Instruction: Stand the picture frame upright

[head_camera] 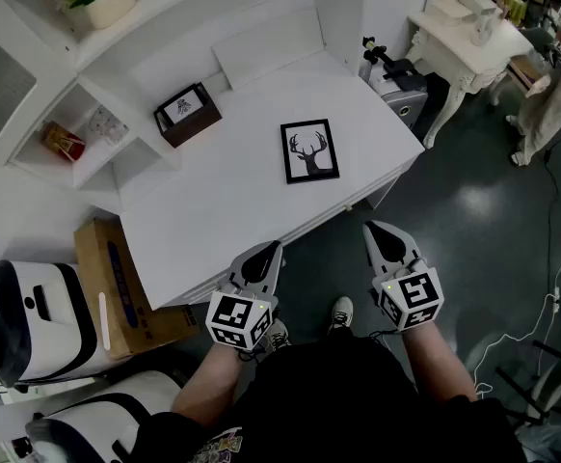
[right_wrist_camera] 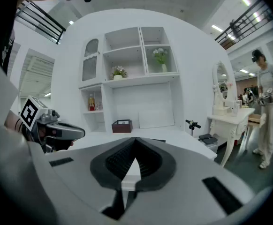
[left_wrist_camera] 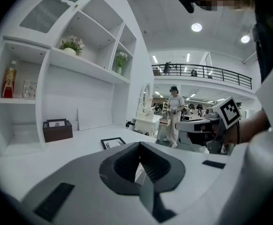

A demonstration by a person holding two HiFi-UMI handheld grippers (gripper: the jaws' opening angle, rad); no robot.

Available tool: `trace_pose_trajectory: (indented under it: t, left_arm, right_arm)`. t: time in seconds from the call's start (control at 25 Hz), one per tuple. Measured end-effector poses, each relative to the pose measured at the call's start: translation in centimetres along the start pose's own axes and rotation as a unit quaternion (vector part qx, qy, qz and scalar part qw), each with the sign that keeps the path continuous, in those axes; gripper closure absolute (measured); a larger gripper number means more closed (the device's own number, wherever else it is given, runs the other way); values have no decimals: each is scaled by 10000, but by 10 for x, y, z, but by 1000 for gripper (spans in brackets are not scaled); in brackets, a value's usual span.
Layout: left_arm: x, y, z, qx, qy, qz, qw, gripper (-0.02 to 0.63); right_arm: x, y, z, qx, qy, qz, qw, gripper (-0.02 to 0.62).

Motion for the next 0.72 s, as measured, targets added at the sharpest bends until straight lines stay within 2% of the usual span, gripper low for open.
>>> trace_pose_trajectory:
  t: [0.72]
  left_arm:
    - [21,-18,17,-179,-102,462,9987,601]
  right_arm:
    - [7,-31,19,-170,16,464,9988,592]
Point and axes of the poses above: the fingertips, and each gripper's own axes: x forward along the fingers, y to its left, z out of its top, the point moved 1 cm from there along -x, backward along the fingers, and after that the axes turned 12 degrees about x, right-handed, at the moved point
